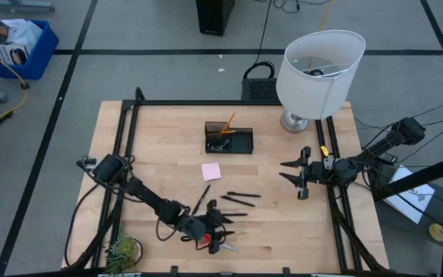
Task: Pick and place office supplies into organizer
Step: Put the green eraser into the desk organizer
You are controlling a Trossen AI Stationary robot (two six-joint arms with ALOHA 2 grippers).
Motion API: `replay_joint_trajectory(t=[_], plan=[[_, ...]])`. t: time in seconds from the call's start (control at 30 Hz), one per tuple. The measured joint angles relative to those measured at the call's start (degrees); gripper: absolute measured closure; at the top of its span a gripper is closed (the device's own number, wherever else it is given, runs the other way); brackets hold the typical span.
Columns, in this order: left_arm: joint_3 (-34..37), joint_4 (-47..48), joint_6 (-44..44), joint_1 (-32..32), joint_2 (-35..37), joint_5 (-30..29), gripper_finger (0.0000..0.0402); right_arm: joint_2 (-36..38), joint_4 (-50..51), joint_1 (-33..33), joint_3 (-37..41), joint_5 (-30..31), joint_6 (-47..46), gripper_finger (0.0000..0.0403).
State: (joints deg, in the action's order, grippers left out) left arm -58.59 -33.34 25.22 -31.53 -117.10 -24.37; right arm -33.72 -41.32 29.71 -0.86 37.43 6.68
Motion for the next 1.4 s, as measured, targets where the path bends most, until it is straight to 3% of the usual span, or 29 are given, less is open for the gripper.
replay_joint_trajectory(t=[0.2, 0.63, 0.93, 1.17, 1.4], plan=[[0.00, 0.33, -0.93, -0.83, 0.05, 0.55, 0.0198, -0.01, -0.02, 0.02, 0.00, 0.00, 0.00, 0.0250], [-3.76, 0.27, -4.17, -0.94, -3.37, -1.22, 0.0226, -0.09, 0.12, 0.00, 0.02, 0.00, 0.02, 0.0250], [-9.28, 8.58, -2.70, -0.59, -7.32, -2.18, 0.0227, -0.37, 0.45, 0.00, 0.01, 0.00, 0.01, 0.0250], [-12.13, 8.67, -2.68, 0.00, -11.51, 0.79, 0.0227, -0.45, 0.07, 0.00, 0.00, 0.00, 0.01, 0.0250], [-12.26, 10.41, -0.06, 0.33, -11.25, 0.49, 0.0230, -0.61, 0.28, 0.00, 0.02, 0.00, 0.00, 0.0250]])
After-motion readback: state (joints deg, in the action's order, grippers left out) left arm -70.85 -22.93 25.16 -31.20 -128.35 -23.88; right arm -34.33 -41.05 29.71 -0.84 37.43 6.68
